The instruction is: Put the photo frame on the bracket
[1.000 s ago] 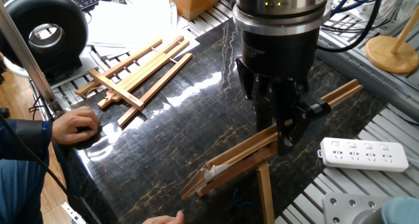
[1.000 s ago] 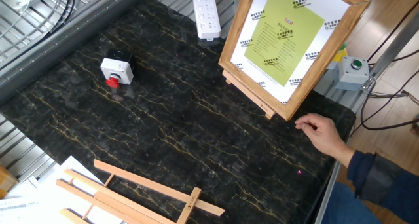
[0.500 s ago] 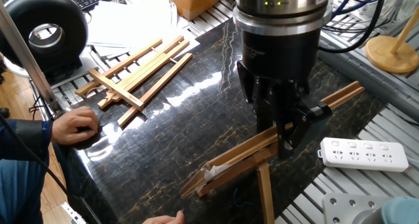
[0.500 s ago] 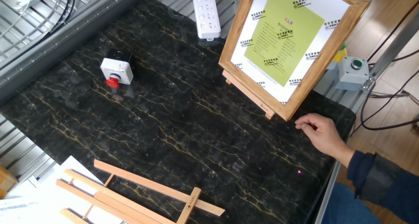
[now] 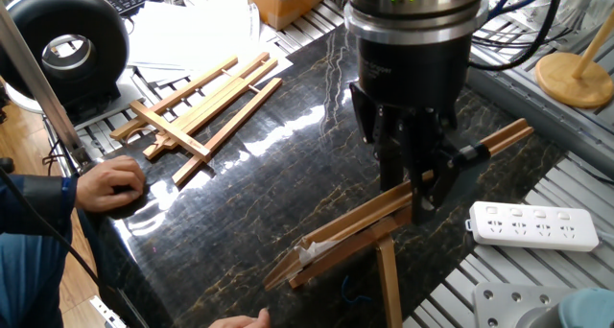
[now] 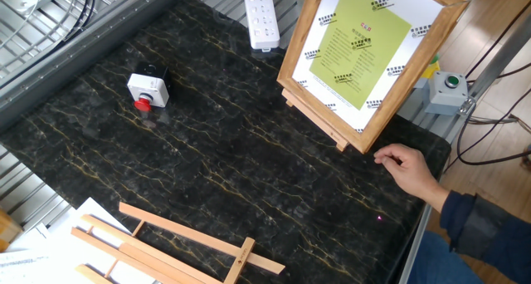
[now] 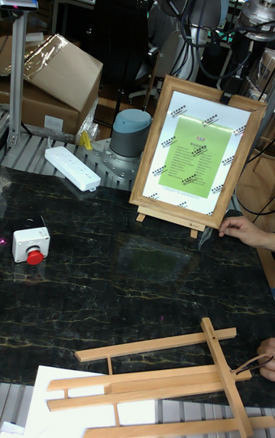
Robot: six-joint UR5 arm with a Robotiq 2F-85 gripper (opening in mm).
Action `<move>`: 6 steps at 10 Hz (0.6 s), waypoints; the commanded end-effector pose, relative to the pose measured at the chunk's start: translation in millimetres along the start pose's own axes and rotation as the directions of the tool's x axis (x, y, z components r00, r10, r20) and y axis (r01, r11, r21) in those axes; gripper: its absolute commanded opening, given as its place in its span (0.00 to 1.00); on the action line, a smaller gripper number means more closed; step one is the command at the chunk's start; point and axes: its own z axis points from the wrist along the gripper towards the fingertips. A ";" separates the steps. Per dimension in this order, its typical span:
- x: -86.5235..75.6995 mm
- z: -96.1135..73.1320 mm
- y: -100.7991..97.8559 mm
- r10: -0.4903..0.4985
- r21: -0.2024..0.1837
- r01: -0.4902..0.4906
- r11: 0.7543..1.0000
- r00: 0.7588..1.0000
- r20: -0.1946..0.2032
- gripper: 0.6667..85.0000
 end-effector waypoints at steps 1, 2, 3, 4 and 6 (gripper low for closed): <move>5.7 -7.4 -1.0 -0.013 -0.010 0.013 1.000 1.000 -0.004 0.54; 7.2 -10.8 -0.9 -0.012 -0.018 0.012 1.000 1.000 -0.004 0.55; 9.1 -15.7 0.8 -0.011 -0.034 0.011 0.999 1.000 -0.004 0.56; 10.4 -19.5 2.0 -0.009 -0.045 0.009 0.999 1.000 -0.004 0.56; 9.4 -27.2 2.5 -0.001 -0.059 0.001 0.998 1.000 0.000 0.56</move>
